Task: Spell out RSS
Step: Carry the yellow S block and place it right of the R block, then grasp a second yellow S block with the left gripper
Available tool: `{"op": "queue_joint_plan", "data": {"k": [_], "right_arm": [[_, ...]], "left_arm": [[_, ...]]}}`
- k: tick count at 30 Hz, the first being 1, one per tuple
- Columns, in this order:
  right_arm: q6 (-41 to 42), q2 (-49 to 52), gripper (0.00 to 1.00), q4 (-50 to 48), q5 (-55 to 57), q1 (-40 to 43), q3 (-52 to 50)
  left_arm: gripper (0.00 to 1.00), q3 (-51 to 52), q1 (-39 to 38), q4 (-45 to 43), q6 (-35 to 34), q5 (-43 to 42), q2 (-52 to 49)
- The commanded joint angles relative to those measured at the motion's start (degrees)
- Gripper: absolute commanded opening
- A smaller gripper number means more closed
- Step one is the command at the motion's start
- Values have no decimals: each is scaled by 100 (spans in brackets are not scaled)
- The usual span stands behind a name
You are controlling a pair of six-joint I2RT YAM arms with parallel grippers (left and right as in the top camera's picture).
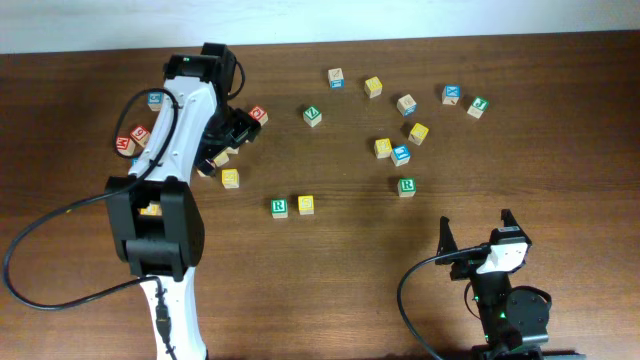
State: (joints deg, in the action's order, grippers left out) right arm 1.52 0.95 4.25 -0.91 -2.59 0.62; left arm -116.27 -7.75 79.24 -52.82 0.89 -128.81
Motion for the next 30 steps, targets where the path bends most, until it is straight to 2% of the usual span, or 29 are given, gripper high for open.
{"op": "queue_joint_plan", "data": {"k": [1,4,8,11,14,16,18,19,21,22,25,28,29,30], "right_arm": [[42,-22,98,31,50,42,-31],[44,-22,98,31,50,42,-31],[44,-22,98,28,50,42,-31],[44,-22,98,31,50,42,-31],[44,-22,98,31,50,42,-31],[44,-22,98,31,50,42,-31],[44,-22,98,31,50,42,-31],[44,-22,98,28,50,42,-31],[44,-22,98,28,50,42,-31],[42,-22,98,28,50,42,-31],[42,-22,98,28,50,42,-31],[44,-22,98,28,50,42,-31],[42,-22,98,28,50,42,-31],[42,-22,98,28,50,42,-31]], "left_arm": [[99,424,-11,-96,-446,98,-94],[100,844,4,-590,-590,103,-94],[88,1064,9,-1147,-595,114,-94],[86,1416,-2,-1290,-953,155,-94],[84,1641,0,-1429,-953,170,-94],[79,1681,4,-1626,-951,334,-94],[69,1681,4,-1714,-949,413,-94],[59,1681,4,-1711,-949,413,-94],[52,1681,4,-1779,-949,439,-94],[43,1681,4,-1818,-946,520,-94],[33,1681,4,-1847,-922,610,-94],[28,1681,4,-1858,-682,625,-94],[29,1681,4,-1858,-557,605,-94],[36,1681,-2,-1856,-376,492,-94]]}}
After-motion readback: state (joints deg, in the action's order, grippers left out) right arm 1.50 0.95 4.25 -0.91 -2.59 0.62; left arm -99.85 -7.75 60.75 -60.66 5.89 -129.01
